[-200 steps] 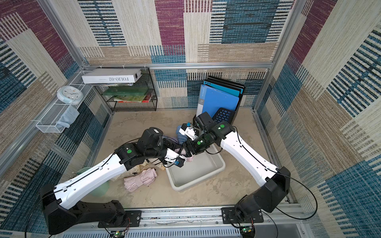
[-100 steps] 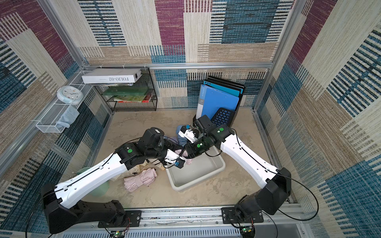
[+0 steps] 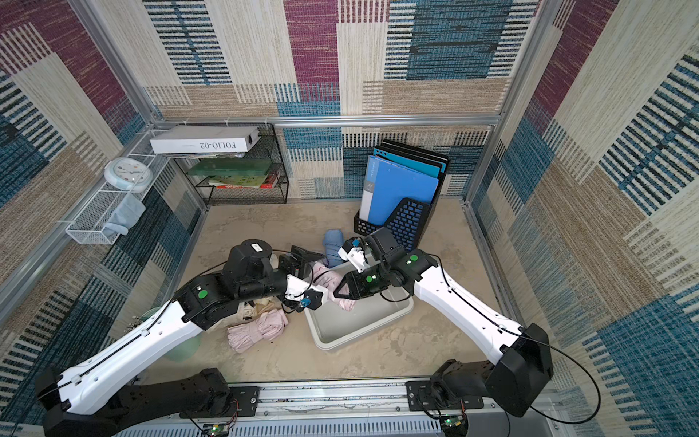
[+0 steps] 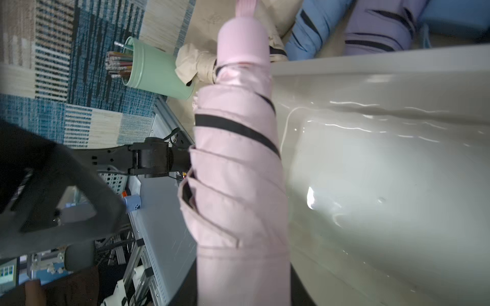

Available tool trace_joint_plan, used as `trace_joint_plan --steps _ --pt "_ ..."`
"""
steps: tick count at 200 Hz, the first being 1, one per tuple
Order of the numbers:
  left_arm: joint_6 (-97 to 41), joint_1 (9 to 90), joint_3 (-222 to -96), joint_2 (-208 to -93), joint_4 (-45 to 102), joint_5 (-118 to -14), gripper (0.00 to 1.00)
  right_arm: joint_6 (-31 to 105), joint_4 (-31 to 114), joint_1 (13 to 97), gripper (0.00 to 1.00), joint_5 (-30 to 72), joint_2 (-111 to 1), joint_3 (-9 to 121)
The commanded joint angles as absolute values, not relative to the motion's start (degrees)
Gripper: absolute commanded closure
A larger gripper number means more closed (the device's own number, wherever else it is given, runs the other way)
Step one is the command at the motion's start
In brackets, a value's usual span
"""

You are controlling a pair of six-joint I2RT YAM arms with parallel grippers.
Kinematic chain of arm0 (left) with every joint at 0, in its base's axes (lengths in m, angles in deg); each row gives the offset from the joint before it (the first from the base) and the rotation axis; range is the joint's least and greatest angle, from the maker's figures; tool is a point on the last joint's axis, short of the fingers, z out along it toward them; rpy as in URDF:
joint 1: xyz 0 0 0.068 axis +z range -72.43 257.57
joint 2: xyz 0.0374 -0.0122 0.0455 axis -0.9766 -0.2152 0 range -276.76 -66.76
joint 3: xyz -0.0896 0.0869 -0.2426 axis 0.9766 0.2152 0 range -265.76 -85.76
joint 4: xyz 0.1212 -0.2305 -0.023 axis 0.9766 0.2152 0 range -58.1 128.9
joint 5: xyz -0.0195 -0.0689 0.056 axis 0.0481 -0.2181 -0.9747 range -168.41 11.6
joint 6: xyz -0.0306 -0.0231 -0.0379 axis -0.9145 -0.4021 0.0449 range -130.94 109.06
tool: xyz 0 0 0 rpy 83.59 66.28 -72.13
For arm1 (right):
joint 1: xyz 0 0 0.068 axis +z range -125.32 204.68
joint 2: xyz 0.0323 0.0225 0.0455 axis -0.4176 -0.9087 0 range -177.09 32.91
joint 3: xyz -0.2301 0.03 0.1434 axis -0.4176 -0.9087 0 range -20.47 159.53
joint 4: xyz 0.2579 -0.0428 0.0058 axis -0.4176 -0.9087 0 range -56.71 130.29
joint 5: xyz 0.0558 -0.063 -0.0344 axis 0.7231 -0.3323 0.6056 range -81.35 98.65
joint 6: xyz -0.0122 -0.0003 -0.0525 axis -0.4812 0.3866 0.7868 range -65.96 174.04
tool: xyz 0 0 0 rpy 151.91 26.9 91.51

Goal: Put the umbrella into the storage box
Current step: Pick up the umbrella from the center of the board, then place the umbrella in the storage box.

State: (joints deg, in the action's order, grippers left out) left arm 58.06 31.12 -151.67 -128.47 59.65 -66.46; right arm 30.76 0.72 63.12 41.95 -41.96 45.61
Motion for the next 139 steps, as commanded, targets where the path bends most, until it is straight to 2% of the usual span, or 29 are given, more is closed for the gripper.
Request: trace_joint_plan --steps 1,25,46,96,121,139 --pt "47.8 30.8 -149.6 -123.8 55.7 -67.3 0.01 24.1 6.3 63.2 0.90 39.3 -39.8 43.2" --pt "29.9 30.6 -145.4 -117.5 50.5 -67.7 0.01 20.6 7.7 63.4 0.91 39.2 -36.7 39.7" --pt "9.2 30.6 -142.6 -113.5 48.6 -72.5 0.01 18.1 8.1 63.8 0.90 40.1 -34.4 36.8" --pt "-33.8 30.7 -142.5 -112.7 62.4 -89.3 0.01 14.7 10.1 65.9 0.90 40.9 -33.9 32.5" --pt "-49.8 31.0 -138.8 -111.3 65.9 -92.2 0.01 13.5 12.4 67.4 0.90 40.2 -35.7 31.4" --pt "-60.2 31.4 -135.0 -110.9 65.6 -90.5 0.05 12.1 14.0 68.8 0.91 38.7 -37.3 30.7"
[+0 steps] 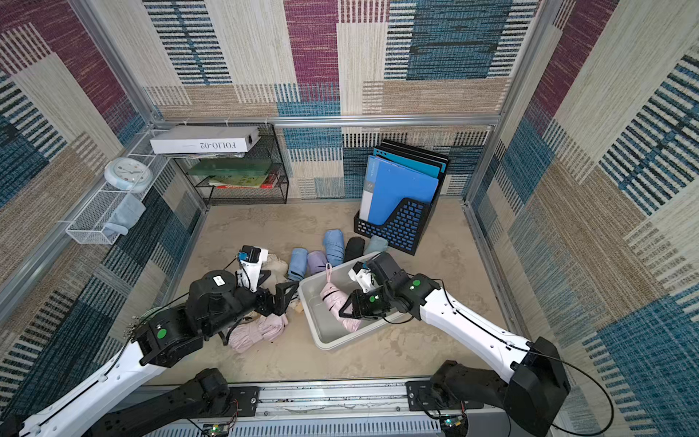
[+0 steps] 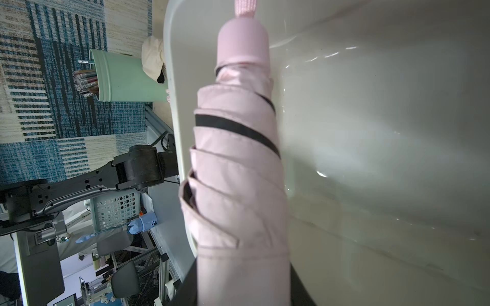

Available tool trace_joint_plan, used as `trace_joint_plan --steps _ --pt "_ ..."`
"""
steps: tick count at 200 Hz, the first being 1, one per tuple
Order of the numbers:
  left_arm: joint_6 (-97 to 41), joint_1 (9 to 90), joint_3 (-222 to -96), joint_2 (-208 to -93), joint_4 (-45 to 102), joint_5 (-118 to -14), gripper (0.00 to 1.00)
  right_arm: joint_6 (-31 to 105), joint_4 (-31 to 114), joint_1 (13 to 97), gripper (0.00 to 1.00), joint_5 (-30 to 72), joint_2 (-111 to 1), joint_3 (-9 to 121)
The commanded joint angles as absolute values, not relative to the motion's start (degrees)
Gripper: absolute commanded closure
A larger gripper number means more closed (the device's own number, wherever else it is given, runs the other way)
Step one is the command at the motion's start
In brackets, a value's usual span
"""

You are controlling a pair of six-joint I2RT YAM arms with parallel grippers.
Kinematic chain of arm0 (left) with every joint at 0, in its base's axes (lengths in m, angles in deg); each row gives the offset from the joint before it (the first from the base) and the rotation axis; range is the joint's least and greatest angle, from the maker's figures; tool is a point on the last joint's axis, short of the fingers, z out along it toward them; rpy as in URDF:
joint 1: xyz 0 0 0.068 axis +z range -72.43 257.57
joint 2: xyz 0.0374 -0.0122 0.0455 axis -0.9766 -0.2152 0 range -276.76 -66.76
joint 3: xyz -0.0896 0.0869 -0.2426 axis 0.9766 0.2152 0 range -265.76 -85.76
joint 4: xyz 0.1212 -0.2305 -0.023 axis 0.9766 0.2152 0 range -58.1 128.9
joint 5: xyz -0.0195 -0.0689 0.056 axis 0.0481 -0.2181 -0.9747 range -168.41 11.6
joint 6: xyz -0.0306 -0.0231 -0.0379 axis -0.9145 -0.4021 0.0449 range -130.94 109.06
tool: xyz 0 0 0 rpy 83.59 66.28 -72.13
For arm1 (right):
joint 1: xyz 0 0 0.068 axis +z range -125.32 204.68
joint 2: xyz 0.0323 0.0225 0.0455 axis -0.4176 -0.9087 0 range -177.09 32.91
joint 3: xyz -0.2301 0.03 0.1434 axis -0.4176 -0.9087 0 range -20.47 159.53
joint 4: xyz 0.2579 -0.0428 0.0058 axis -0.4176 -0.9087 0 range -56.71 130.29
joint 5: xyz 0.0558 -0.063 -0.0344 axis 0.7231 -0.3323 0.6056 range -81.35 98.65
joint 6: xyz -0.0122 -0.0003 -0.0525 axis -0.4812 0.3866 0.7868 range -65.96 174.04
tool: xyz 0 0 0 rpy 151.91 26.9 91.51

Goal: Put the umbrella into the storage box
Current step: Place the umbrella in the storage box, then move the storage box to the center of the board.

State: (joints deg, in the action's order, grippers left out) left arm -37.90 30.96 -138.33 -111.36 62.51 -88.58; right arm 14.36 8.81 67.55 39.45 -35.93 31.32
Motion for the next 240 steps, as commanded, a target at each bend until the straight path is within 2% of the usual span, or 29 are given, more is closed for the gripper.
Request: trace_joint_plan --steps 1,36,94,133,165,202,222,240 --pt "-60.7 31.5 -134.8 -110.9 65.5 -90.3 0.06 12.0 14.1 68.8 0.90 38.6 -37.3 30.7" --pt "-75.1 31.8 -129.3 -113.8 61.0 -83.4 0.10 8.6 18.4 71.3 0.89 33.5 -40.0 30.2" --pt "-84.5 32.6 -125.7 -120.2 52.8 -77.9 0.23 4.8 20.8 75.9 0.87 22.9 -42.5 29.6" --pt "-86.6 32.9 -125.6 -123.9 51.1 -76.4 0.31 4.5 23.3 77.5 0.83 21.3 -44.8 28.5" --pt "-87.4 33.0 -125.4 -126.0 48.8 -76.1 0.37 5.3 24.5 78.7 0.68 21.9 -48.1 29.0" --pt "-87.6 33.1 -126.0 -128.4 47.5 -75.5 0.51 7.1 22.4 79.0 0.44 20.6 -50.0 30.6" --pt "-87.6 33.1 -126.4 -129.1 47.3 -75.5 0.58 8.5 20.1 79.0 0.37 17.7 -49.1 31.5" --pt "-87.7 33.1 -126.6 -129.8 46.9 -75.1 0.65 10.1 16.7 78.9 0.36 14.6 -48.4 32.8"
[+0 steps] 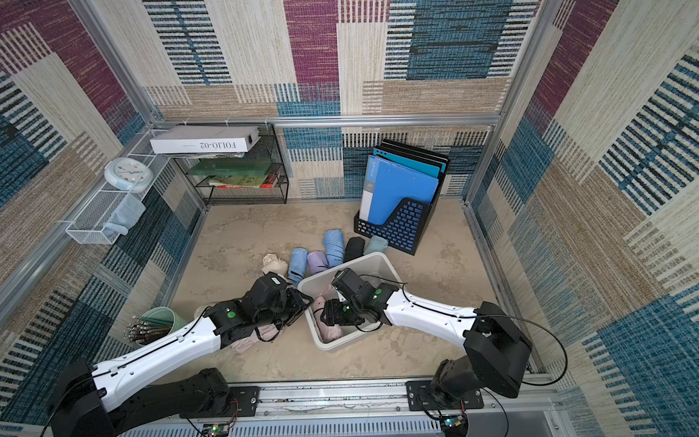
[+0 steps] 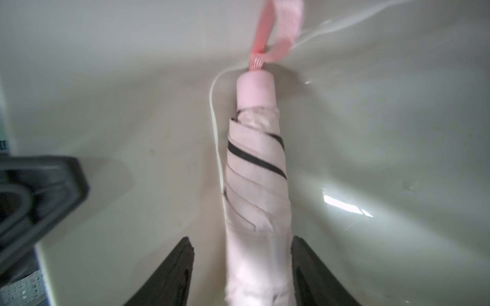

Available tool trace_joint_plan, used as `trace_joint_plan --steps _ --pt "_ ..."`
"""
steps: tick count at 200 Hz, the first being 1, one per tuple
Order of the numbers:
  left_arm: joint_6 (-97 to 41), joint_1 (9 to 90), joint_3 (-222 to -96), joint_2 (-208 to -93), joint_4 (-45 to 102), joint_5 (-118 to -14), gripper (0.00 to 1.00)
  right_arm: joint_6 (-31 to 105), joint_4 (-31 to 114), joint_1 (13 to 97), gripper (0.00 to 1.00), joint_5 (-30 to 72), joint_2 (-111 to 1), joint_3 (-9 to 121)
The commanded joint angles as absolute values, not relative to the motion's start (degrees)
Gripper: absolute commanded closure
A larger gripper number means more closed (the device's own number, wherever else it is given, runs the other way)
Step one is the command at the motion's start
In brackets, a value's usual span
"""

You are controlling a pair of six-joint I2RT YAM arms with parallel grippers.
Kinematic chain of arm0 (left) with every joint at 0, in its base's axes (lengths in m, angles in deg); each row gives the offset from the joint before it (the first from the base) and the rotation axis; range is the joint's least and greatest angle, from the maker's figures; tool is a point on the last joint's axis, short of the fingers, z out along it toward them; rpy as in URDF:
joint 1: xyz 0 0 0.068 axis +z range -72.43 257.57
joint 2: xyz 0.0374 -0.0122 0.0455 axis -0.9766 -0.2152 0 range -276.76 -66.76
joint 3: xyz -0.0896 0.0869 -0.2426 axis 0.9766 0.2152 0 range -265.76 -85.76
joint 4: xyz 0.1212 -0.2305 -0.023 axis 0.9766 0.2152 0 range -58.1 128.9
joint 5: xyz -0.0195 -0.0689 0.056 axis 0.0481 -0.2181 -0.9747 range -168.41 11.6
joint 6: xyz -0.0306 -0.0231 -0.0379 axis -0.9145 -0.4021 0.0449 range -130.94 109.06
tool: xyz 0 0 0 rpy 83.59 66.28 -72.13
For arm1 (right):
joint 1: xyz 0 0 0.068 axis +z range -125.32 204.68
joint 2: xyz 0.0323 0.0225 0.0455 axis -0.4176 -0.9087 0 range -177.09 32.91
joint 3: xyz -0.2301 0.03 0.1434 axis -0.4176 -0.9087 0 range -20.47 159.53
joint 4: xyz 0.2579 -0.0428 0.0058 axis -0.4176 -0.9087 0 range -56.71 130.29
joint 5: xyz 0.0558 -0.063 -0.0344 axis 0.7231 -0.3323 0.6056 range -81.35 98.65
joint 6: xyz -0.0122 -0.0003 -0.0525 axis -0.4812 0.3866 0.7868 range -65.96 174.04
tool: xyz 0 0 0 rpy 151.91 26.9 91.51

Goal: Put the umbrella into the storage box
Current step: Move the storage box to the center of the board.

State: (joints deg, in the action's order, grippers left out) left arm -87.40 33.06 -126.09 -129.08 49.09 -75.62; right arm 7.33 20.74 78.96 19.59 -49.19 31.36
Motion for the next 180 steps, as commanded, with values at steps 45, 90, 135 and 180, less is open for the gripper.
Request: trace_joint_plan --steps 45,90,135,180 --pt "-88.3 33.1 -127.7 -132.5 45.0 -74.2 0.73 12.2 9.2 78.9 0.39 8.0 -47.4 36.6" --pt "-87.2 33.1 -130.2 -135.8 43.9 -74.0 0.70 10.9 5.8 78.7 0.39 -0.4 -42.1 37.3" --pt "-81.4 33.2 -132.9 -132.0 54.1 -81.6 0.34 12.1 5.3 76.9 0.37 -2.1 -36.8 37.2" --pt "-80.6 33.7 -134.3 -123.0 66.5 -92.2 0.26 15.3 7.5 76.4 0.35 -2.3 -33.8 37.4"
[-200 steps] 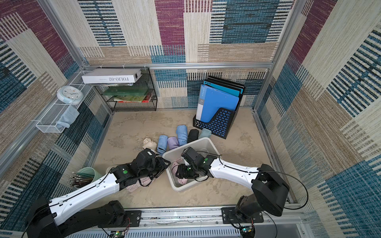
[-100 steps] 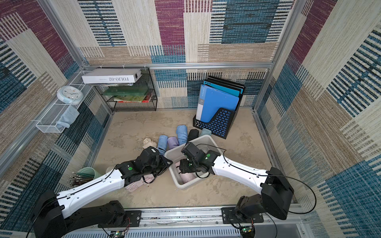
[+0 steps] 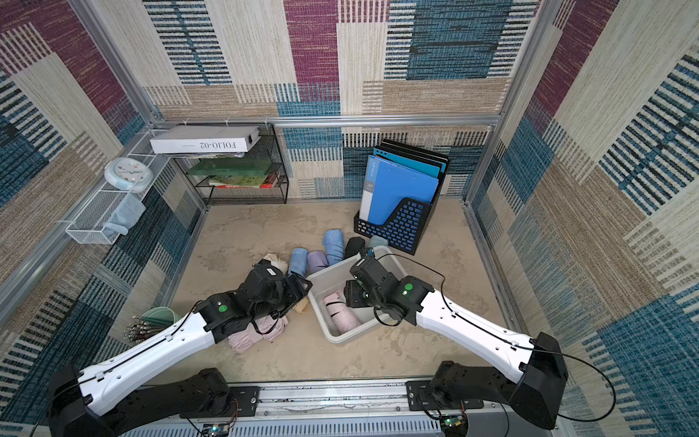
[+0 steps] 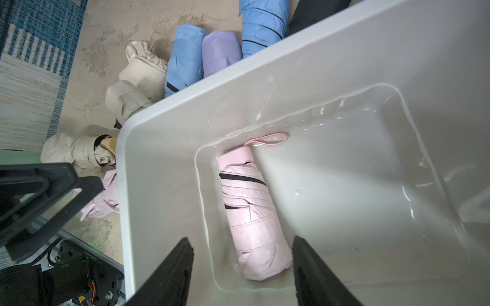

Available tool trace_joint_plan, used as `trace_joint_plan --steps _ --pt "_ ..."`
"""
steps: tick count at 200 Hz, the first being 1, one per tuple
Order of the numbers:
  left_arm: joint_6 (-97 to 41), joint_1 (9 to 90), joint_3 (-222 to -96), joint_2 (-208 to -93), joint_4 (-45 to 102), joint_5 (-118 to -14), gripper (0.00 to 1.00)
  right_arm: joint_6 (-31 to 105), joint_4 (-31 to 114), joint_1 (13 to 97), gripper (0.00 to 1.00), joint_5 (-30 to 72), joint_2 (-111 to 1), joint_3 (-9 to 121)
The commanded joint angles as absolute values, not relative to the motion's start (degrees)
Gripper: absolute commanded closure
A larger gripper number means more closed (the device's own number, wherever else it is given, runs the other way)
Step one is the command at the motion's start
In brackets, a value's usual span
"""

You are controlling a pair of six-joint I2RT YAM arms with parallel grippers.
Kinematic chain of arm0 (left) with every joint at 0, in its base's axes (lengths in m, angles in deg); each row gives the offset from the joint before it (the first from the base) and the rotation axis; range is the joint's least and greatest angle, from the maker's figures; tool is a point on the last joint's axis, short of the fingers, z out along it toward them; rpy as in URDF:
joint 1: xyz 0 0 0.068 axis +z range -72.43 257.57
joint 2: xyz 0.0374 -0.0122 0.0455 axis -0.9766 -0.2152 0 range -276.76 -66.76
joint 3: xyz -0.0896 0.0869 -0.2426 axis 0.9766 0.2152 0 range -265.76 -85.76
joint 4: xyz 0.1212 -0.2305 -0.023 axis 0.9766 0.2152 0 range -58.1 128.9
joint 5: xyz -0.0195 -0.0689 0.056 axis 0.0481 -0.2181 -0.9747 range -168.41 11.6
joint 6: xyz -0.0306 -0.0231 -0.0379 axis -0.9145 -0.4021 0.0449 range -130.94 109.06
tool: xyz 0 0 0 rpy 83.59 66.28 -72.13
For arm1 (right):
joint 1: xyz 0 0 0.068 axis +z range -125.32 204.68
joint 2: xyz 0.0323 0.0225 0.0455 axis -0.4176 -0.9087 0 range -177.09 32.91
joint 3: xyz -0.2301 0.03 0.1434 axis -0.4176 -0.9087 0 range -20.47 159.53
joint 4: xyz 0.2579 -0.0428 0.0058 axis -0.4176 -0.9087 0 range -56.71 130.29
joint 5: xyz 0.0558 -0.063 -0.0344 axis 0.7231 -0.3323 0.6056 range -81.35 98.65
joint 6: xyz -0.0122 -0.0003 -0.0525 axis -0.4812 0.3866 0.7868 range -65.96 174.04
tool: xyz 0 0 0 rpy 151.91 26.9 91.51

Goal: Put the umbrella into the storage box
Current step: Move the storage box to the center of the board, then pick up the umbrella from the center of the board.

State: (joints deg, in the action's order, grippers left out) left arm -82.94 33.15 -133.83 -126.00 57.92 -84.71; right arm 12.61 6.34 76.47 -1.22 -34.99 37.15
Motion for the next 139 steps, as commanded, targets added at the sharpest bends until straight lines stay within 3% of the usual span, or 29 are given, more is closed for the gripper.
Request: trace_joint_plan --steps 1,37,95,139 --pt "-80.3 33.7 -134.5 -122.8 66.8 -92.3 0.26 15.4 7.6 76.4 0.35 -2.3 -33.7 37.5" --pt "-72.2 36.9 -138.6 -121.6 77.3 -94.4 0.23 20.9 11.5 76.3 0.31 -1.1 -32.5 38.2" --pt "-72.1 47.6 -135.5 -112.0 78.3 -93.3 0.22 48.5 23.2 77.1 0.31 13.8 -32.7 39.6" --pt "-50.2 48.9 -137.1 -112.6 79.1 -85.2 0.21 56.1 23.7 77.1 0.32 17.5 -38.3 44.2"
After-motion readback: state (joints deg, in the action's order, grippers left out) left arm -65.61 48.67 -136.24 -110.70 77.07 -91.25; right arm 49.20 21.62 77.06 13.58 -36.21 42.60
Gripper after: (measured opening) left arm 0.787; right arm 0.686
